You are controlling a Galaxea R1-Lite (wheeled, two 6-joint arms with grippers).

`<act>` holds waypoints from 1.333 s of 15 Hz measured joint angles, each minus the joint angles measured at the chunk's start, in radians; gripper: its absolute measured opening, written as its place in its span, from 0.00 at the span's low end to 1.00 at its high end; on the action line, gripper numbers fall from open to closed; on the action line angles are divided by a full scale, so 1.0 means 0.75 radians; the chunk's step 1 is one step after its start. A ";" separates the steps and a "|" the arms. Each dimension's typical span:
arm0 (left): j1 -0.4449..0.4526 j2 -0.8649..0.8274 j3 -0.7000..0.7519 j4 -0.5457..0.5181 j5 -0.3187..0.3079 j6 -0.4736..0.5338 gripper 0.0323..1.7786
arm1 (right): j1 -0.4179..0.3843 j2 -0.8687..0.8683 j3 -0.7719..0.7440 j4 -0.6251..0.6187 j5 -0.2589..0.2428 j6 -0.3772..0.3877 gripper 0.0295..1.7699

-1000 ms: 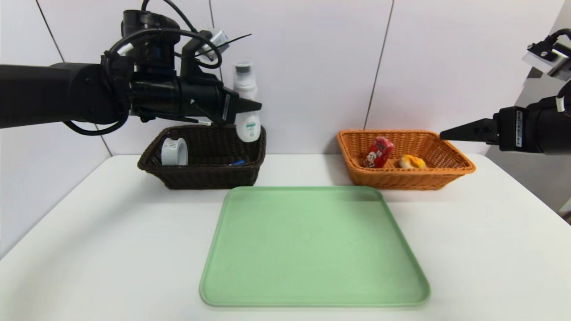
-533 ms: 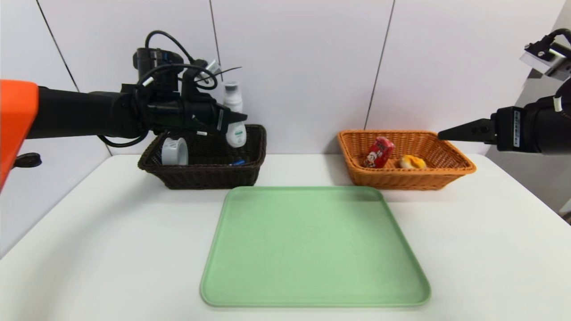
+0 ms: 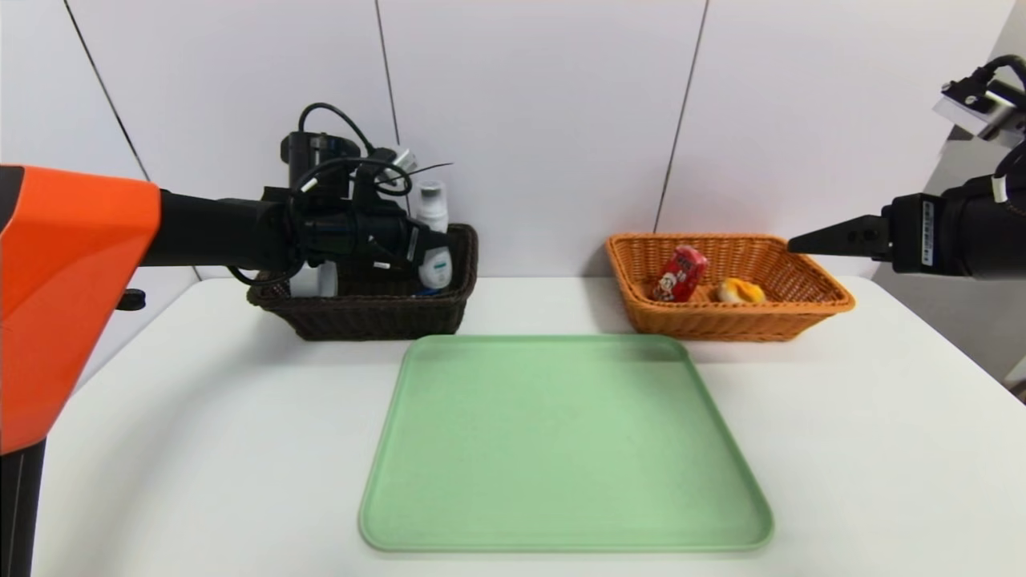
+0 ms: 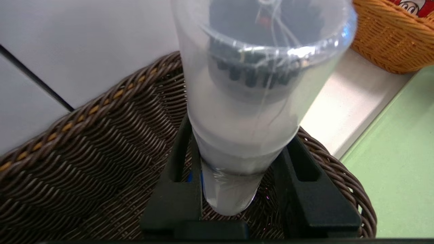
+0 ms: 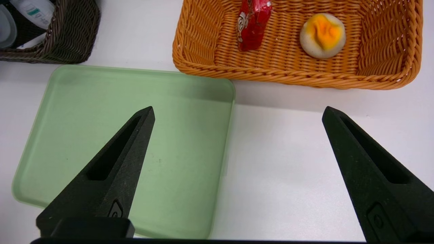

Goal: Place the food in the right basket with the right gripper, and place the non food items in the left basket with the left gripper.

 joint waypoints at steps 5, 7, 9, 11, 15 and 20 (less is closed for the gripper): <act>0.000 0.022 -0.007 -0.001 -0.001 -0.038 0.63 | 0.000 0.005 0.001 0.000 0.001 0.000 0.97; 0.001 0.014 -0.007 -0.001 0.000 -0.048 0.71 | 0.000 0.006 0.001 -0.001 0.001 0.000 0.97; 0.005 -0.015 -0.007 0.000 0.002 -0.052 0.76 | 0.000 0.006 0.001 0.000 0.000 0.000 0.97; 0.008 -0.060 -0.011 0.002 0.007 -0.065 0.81 | 0.000 0.003 0.002 0.001 -0.001 0.001 0.97; 0.024 -0.176 -0.014 0.030 0.033 -0.069 0.87 | -0.001 -0.017 0.009 0.002 0.003 0.001 0.97; 0.035 -0.355 -0.017 0.163 0.160 -0.095 0.91 | 0.000 -0.058 0.016 0.002 0.007 0.000 0.97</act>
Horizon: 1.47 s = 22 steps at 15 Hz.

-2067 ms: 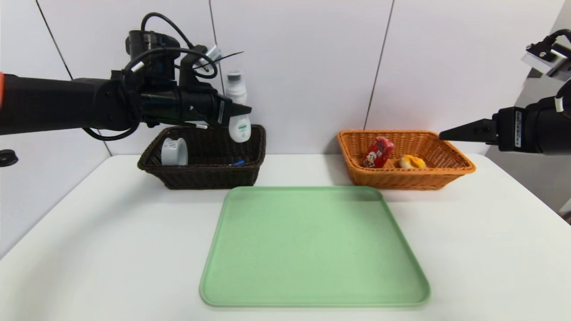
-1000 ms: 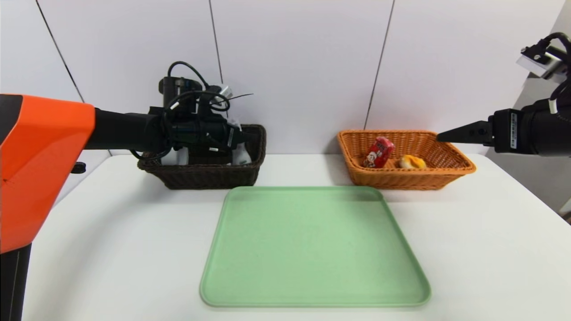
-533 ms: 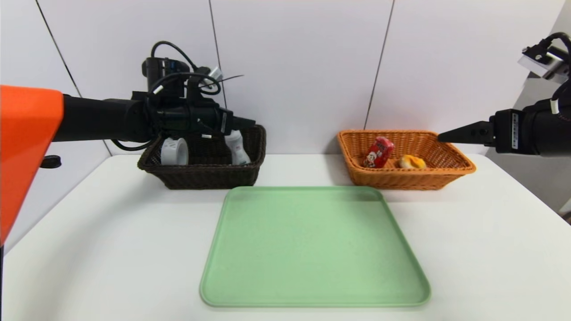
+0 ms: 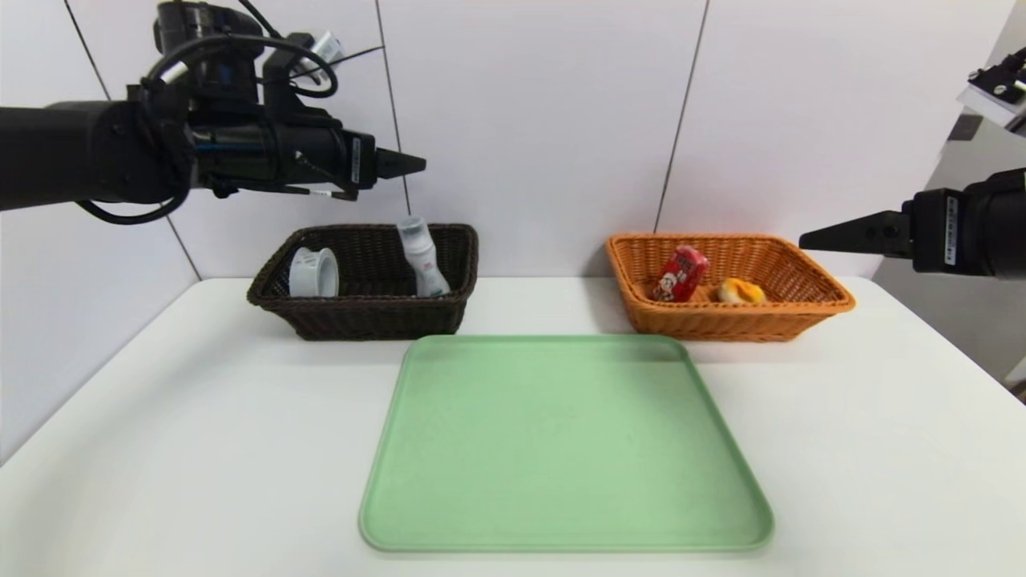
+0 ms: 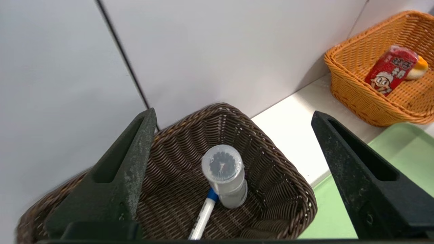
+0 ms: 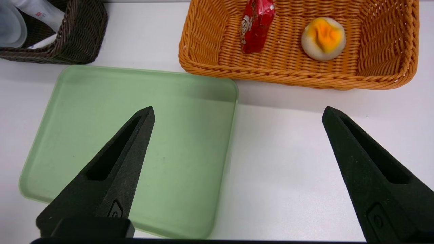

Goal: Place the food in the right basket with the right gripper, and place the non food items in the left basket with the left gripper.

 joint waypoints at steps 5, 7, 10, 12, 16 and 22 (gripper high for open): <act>0.000 -0.265 0.018 0.279 0.131 -0.085 0.93 | 0.029 -0.106 0.079 0.000 -0.005 0.000 0.97; 0.000 -0.405 0.078 0.378 0.262 -0.101 0.94 | 0.043 -0.179 0.149 -0.001 -0.005 -0.001 0.97; -0.001 -0.638 0.293 0.424 0.445 -0.101 0.94 | 0.048 -0.306 0.260 -0.004 -0.006 -0.004 0.97; -0.001 -0.809 0.470 0.432 0.492 -0.101 0.94 | 0.049 -0.406 0.331 -0.004 -0.006 -0.013 0.97; 0.026 -1.144 0.844 0.435 0.516 -0.087 0.95 | 0.049 -0.606 0.460 -0.002 0.000 -0.088 0.97; 0.172 -1.628 1.258 0.442 0.521 -0.033 0.95 | -0.002 -0.869 0.678 -0.003 0.006 -0.167 0.97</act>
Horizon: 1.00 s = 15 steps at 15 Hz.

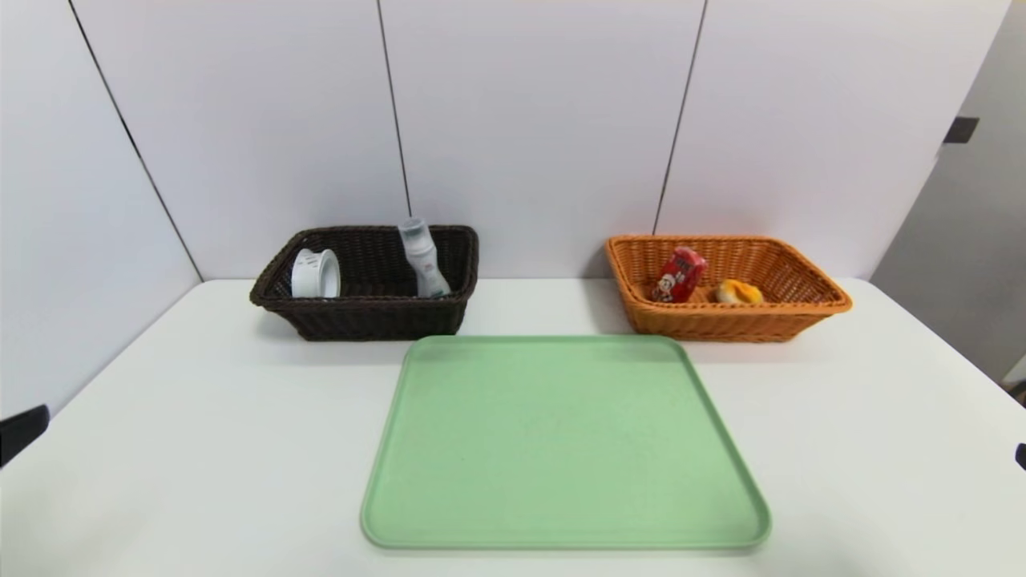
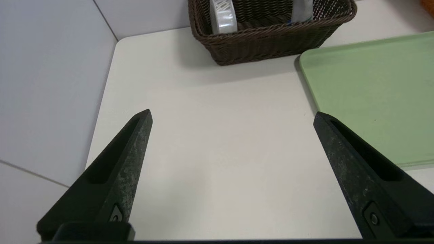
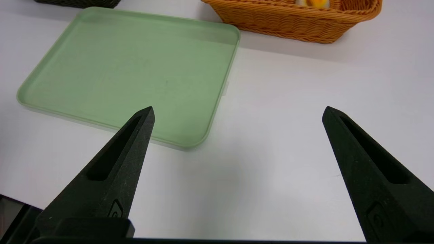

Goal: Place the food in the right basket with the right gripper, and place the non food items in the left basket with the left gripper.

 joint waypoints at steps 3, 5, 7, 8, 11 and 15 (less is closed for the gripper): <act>0.048 -0.212 0.153 0.042 -0.002 0.003 0.95 | -0.035 -0.141 0.074 0.001 0.003 -0.002 0.97; 0.070 -0.335 0.222 0.135 -0.008 0.003 0.95 | -0.065 -0.238 0.134 0.008 0.003 -0.003 0.97; 0.088 -0.437 0.269 0.222 -0.010 0.003 0.95 | -0.097 -0.323 0.195 0.014 0.003 -0.030 0.97; 0.094 -0.479 0.288 0.251 -0.010 0.002 0.95 | -0.115 -0.363 0.228 0.017 0.005 -0.054 0.97; 0.102 -0.596 0.351 0.289 -0.010 0.002 0.95 | -0.159 -0.470 0.285 0.021 0.013 -0.083 0.97; 0.103 -0.772 0.432 0.363 -0.009 0.002 0.95 | -0.182 -0.627 0.328 0.139 0.003 -0.082 0.97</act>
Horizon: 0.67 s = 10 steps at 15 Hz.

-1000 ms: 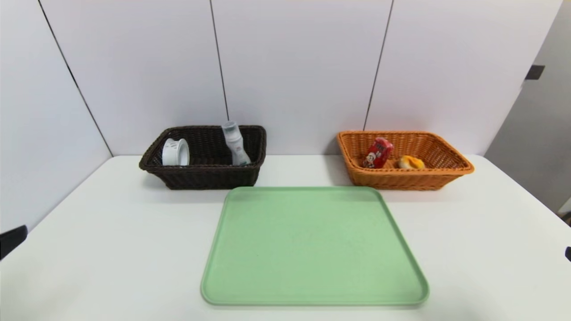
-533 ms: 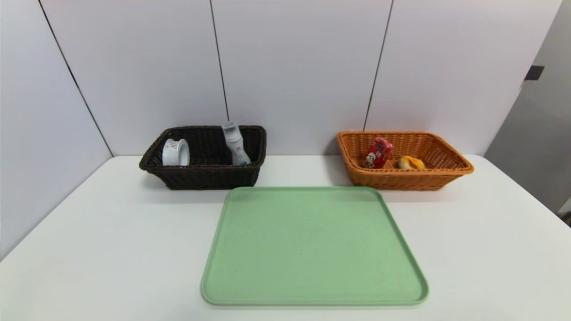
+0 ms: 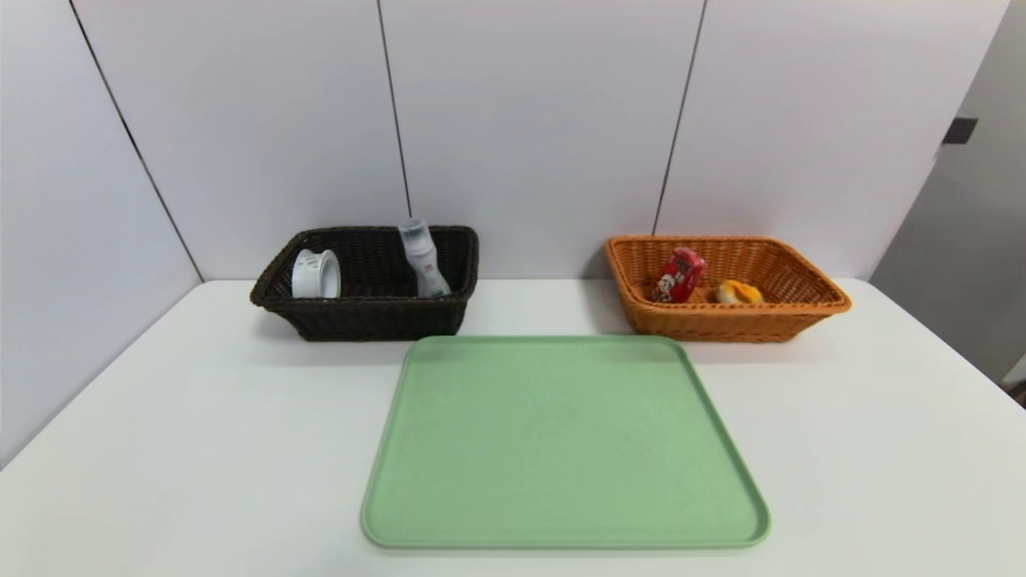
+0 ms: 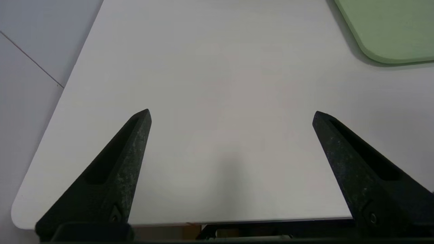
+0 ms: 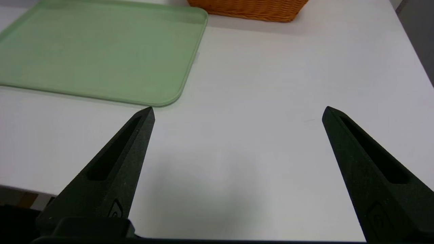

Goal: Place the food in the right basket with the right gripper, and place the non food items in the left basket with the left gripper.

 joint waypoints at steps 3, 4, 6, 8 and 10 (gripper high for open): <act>-0.004 -0.094 0.040 0.054 0.007 -0.032 0.95 | -0.013 -0.123 0.055 0.006 -0.005 -0.001 0.97; -0.004 -0.108 0.046 0.049 0.010 -0.039 0.95 | -0.014 -0.170 0.078 0.000 -0.010 -0.002 0.97; -0.004 -0.124 0.082 0.015 0.009 -0.039 0.95 | -0.014 -0.263 0.157 -0.047 -0.037 -0.006 0.97; -0.004 -0.128 0.163 -0.081 0.009 -0.038 0.95 | -0.014 -0.310 0.251 -0.198 -0.109 -0.013 0.97; -0.004 -0.130 0.280 -0.249 0.007 -0.028 0.95 | -0.014 -0.330 0.376 -0.390 -0.130 -0.030 0.97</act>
